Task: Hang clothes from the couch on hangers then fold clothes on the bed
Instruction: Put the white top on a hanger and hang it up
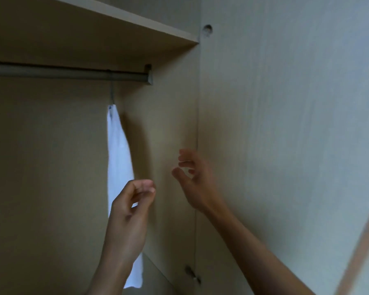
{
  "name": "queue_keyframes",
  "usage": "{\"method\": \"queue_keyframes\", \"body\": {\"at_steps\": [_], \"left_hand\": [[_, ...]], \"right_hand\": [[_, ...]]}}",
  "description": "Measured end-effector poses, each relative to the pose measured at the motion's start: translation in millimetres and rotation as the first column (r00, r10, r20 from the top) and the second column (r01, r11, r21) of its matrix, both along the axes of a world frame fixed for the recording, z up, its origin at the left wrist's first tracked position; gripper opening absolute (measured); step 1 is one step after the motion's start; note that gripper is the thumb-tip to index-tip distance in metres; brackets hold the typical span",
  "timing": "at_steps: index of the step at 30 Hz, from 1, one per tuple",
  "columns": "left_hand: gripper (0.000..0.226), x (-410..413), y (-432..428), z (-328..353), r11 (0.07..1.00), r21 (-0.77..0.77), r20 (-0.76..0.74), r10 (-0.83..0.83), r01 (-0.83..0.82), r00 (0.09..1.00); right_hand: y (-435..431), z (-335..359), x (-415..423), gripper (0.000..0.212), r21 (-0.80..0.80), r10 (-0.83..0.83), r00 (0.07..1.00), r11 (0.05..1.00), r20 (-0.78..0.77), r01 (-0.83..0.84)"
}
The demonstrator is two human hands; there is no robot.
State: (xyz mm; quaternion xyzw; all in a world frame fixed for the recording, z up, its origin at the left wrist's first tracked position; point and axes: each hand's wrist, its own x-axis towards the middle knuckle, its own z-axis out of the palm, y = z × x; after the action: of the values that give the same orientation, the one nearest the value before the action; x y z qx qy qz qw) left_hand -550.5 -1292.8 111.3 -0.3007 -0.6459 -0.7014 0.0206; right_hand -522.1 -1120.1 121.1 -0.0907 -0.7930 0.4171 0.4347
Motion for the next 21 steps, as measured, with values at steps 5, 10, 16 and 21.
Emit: {"method": "queue_keyframes", "body": {"at_steps": [5, 10, 16, 21], "left_hand": [[0.008, 63.9, 35.8, -21.0, 0.997, -0.004, 0.038, -0.070, 0.071, 0.997], [0.022, 151.5, 87.0, -27.3, 0.979, 0.011, 0.013, -0.204, 0.204, 0.979], [0.041, 313.8, 154.3, -42.8, 0.919, 0.033, -0.007, -0.394, 0.394, 0.919], [0.044, 439.9, 204.1, -54.8, 0.831, 0.023, 0.018, -0.556, 0.555, 0.831]], "right_hand": [[28.4, -18.0, 98.1, 0.051, -0.076, -0.106, 0.994, 0.992, -0.014, 0.105], [62.1, -28.8, 215.2, 0.050, -0.155, -0.220, 0.973, 0.966, -0.070, 0.208], [101.9, -43.4, 408.8, 0.043, -0.238, -0.365, 0.928, 0.911, -0.080, 0.338], [128.1, -53.0, 554.8, 0.027, -0.321, -0.495, 0.867, 0.832, -0.062, 0.452]]}}
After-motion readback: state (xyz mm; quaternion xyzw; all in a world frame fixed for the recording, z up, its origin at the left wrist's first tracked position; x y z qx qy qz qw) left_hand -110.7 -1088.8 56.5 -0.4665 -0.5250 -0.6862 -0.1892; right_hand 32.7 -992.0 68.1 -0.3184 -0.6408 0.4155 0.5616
